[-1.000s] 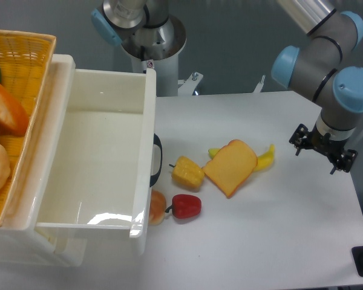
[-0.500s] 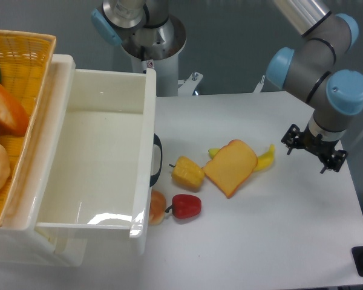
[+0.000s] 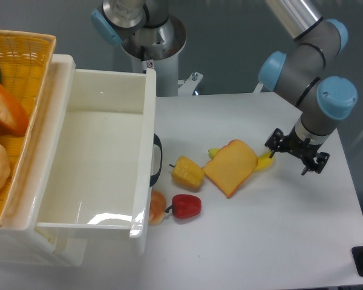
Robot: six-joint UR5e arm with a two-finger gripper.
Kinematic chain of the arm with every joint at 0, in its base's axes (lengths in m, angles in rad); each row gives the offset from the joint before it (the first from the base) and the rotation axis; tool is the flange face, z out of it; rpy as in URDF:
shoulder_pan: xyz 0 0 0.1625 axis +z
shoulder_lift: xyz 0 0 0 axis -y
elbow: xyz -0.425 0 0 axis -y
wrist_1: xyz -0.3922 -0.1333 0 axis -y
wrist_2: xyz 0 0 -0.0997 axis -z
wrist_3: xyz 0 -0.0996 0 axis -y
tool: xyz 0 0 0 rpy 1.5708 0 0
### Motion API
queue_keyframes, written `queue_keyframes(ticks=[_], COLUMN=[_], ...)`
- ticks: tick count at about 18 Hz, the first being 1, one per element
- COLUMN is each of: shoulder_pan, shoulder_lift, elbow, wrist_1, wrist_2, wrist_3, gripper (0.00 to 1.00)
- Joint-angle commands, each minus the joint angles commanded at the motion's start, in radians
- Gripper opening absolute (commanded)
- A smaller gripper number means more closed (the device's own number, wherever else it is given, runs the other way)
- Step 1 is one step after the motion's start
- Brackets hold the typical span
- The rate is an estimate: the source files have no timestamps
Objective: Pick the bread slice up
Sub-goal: 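Lower the open gripper onto the edge of the orange bread slice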
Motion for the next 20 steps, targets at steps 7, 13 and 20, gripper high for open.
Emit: queue_keyframes(ticks=[7,13,20], shoulder_pan=[-0.02,-0.067,-0.094], shoulder_lift=[-0.002,-0.009,-0.02], elbow=[0.0,0.0,-0.002], wrist_1=[-0.135,-0.176,-0.167], wrist_2=[-0.029,-0.043,-0.037], wrist_3=[-0.049,-0.083,-0.088], gripper=[1.0,1.0,1.0])
